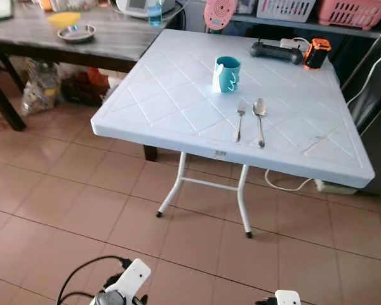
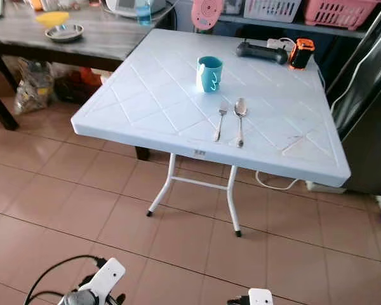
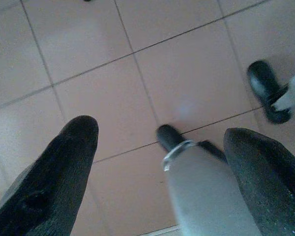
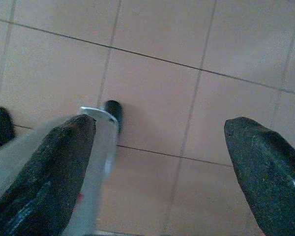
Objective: Setting the table
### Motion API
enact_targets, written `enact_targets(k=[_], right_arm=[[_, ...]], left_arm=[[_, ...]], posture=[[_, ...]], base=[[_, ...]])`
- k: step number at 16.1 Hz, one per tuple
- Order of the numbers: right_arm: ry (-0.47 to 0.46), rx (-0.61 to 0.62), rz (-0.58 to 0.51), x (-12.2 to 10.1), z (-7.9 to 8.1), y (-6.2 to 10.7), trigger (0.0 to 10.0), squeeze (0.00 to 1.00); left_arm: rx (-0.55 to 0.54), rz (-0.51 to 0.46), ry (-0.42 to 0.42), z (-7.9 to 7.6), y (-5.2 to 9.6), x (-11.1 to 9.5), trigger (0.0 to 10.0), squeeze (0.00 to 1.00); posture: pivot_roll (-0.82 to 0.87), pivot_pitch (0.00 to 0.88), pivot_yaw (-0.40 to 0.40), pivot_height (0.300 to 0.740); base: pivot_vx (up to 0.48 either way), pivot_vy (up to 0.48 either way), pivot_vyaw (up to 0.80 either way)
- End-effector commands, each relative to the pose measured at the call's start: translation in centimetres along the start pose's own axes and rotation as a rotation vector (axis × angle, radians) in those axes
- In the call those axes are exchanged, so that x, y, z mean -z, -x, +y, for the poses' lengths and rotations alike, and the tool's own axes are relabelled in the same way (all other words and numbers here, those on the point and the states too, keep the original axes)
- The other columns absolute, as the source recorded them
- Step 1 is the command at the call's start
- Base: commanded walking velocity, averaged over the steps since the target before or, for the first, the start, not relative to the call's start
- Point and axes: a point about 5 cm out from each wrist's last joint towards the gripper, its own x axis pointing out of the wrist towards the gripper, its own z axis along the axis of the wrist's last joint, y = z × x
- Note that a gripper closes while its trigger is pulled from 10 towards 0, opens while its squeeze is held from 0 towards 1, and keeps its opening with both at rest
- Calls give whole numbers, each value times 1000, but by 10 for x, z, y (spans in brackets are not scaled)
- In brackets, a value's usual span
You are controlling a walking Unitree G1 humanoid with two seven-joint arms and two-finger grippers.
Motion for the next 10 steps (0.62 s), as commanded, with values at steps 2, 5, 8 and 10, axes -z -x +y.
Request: enact_targets(k=[2, 5, 8, 10], right_arm=[[15, -4, 44, 13, -3, 4, 10000, 0], [23, 4, 38, 5, -21, 2, 10000, 0], [12, -9, 20, 0, -17, 0, 10000, 0], [1, -14, 31, 2, -12, 1, 10000, 0]], left_arm=[[-7, -19, 85, -3, 0, 2, 10000, 0], [-11, 2, 62, -3, 0, 4, 10000, 0], [22, -1, 31, -3, 0, 3, 10000, 0], [17, 5, 18, 0, 1, 4, 10000, 0]], posture=[[91, 107, -78, 740], [89, 108, -83, 740], [100, 109, -64, 740], [101, 105, -49, 740]], base=[[0, 0, 0], [0, 0, 0], [0, 0, -477], [0, 0, -363]])
